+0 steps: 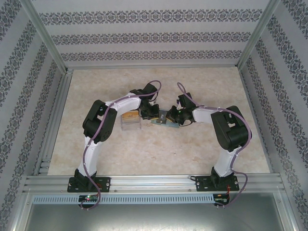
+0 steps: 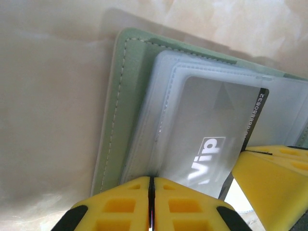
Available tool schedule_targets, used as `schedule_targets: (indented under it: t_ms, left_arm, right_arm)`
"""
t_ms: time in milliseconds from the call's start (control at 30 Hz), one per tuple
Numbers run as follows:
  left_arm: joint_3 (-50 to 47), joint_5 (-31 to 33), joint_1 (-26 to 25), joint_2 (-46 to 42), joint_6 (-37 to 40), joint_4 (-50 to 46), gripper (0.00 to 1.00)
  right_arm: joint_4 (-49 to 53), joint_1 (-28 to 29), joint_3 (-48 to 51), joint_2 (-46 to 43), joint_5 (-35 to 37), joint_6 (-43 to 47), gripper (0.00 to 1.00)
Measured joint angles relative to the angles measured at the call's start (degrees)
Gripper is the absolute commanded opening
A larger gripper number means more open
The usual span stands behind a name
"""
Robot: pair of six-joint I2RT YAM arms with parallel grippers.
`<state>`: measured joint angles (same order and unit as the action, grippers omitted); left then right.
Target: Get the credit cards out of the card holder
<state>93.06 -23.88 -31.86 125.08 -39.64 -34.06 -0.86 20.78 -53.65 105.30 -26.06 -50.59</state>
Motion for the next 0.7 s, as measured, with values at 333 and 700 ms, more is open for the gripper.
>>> schedule_targets:
  t_ms: [333,700]
  left_arm:
    - [0.85,0.61,0.00,0.15,-0.02,-1.42,0.07]
    - [1.11,0.61,0.00,0.35,-0.02,-1.75,0.06]
  right_arm:
    - [-1.79,-1.18,1.05,-0.13,-1.09,-0.02,0.00]
    - [-2.40,-5.79,6.43,-5.25,-2.40,1.70,0.00]
